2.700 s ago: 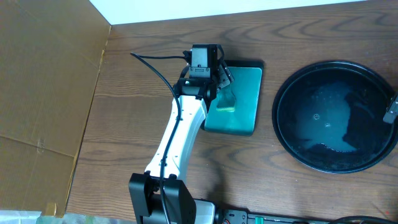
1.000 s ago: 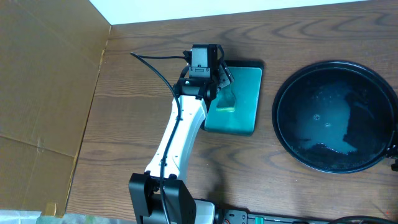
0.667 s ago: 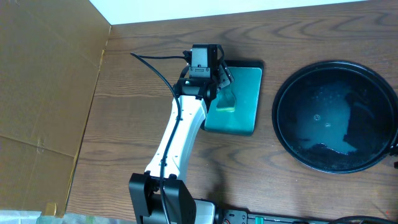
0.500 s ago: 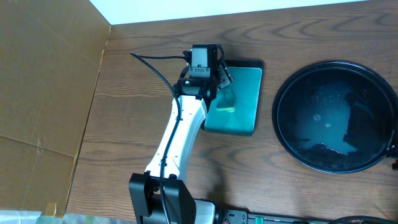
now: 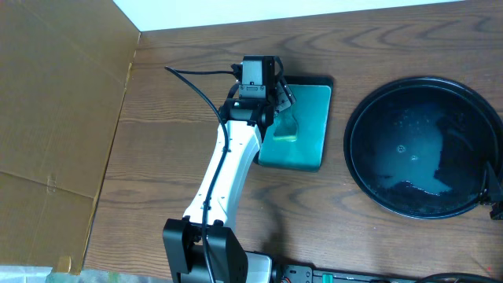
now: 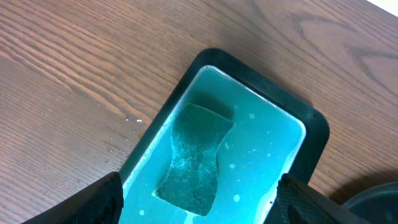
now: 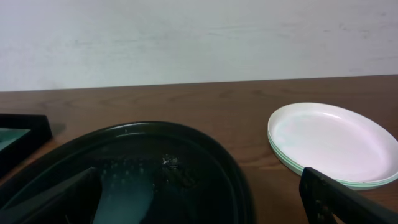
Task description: Clean dirty plates on tray and stack at the side
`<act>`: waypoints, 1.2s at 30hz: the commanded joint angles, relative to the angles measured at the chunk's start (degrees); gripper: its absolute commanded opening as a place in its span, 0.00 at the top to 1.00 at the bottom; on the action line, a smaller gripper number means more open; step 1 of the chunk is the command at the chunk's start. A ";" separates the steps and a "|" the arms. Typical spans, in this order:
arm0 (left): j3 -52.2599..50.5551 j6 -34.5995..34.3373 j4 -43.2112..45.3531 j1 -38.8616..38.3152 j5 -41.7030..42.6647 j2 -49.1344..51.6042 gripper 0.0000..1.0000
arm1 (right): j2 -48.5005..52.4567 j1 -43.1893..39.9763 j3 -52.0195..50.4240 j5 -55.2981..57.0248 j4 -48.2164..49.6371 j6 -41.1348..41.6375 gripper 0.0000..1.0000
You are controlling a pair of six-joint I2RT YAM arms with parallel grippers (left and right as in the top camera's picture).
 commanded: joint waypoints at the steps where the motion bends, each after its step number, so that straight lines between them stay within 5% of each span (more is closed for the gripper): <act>1: 0.94 0.48 0.02 0.24 -0.94 0.00 0.20 | -0.37 -0.57 -0.09 -0.83 -0.22 -0.96 0.01; 27: 0.94 0.59 -2.82 0.24 -0.81 0.00 0.20 | -0.37 -0.57 -0.09 -0.83 -0.22 -0.96 0.01; 32: 0.94 11.58 -3.72 0.22 1.70 0.55 0.20 | -0.37 -0.57 -0.09 -0.83 -0.22 -0.96 0.01; 36: 0.57 29.33 -4.50 0.22 9.75 -0.63 0.20 | -0.37 -0.57 -0.09 -0.83 -0.22 -0.96 0.01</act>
